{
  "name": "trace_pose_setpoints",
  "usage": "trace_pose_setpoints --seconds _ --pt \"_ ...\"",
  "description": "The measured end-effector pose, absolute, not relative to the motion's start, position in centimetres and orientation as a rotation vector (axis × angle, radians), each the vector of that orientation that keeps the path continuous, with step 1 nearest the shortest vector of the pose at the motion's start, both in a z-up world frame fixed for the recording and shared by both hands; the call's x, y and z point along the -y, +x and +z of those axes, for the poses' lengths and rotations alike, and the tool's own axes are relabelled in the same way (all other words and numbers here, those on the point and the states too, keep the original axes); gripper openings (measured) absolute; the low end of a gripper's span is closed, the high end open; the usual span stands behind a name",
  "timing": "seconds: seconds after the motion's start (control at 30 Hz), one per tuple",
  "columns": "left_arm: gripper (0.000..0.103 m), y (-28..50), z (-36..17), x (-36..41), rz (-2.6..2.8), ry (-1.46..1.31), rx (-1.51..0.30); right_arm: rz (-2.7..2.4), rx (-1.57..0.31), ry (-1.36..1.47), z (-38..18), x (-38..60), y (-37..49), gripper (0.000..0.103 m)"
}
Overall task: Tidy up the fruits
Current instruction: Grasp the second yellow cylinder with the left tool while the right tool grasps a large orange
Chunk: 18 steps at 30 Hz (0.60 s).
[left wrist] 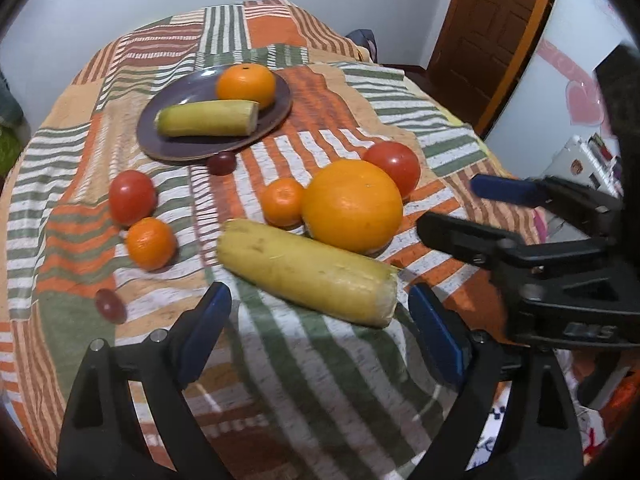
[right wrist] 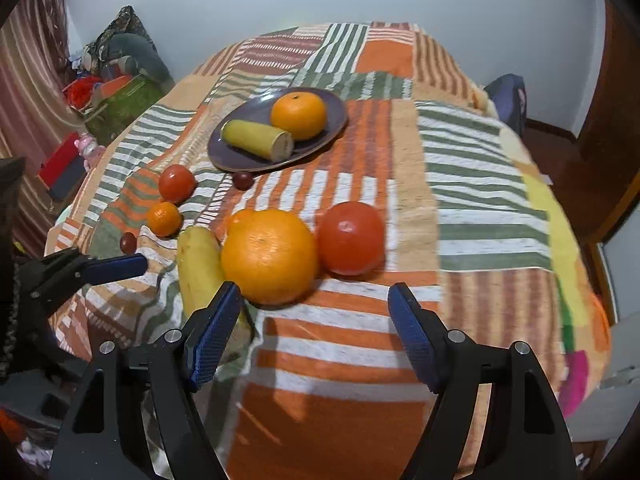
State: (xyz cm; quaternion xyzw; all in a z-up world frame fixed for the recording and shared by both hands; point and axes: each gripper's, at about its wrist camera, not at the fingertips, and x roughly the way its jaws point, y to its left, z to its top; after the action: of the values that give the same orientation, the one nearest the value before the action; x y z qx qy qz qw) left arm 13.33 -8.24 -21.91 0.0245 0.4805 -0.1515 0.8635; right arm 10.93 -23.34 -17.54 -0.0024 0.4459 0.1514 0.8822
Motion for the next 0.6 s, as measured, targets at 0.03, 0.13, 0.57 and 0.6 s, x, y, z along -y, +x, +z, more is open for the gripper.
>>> trace_pose_setpoints --seconds 0.03,0.13,0.57,0.6 --pt "0.091 13.4 -22.2 8.5 -0.301 0.071 -1.003 0.316 -0.929 0.0 -17.5 23.4 11.0 0.073" --pt "0.092 13.5 -22.5 7.9 -0.297 0.077 -1.001 0.335 -0.937 0.024 -17.6 23.2 11.1 0.073" --pt "0.091 11.5 -21.5 0.5 -0.207 0.037 -0.995 0.387 -1.006 0.081 -20.4 19.1 13.5 0.076" --pt "0.091 11.4 -21.5 0.1 -0.209 0.029 -1.001 0.372 -1.003 0.083 -20.5 19.0 13.7 0.076"
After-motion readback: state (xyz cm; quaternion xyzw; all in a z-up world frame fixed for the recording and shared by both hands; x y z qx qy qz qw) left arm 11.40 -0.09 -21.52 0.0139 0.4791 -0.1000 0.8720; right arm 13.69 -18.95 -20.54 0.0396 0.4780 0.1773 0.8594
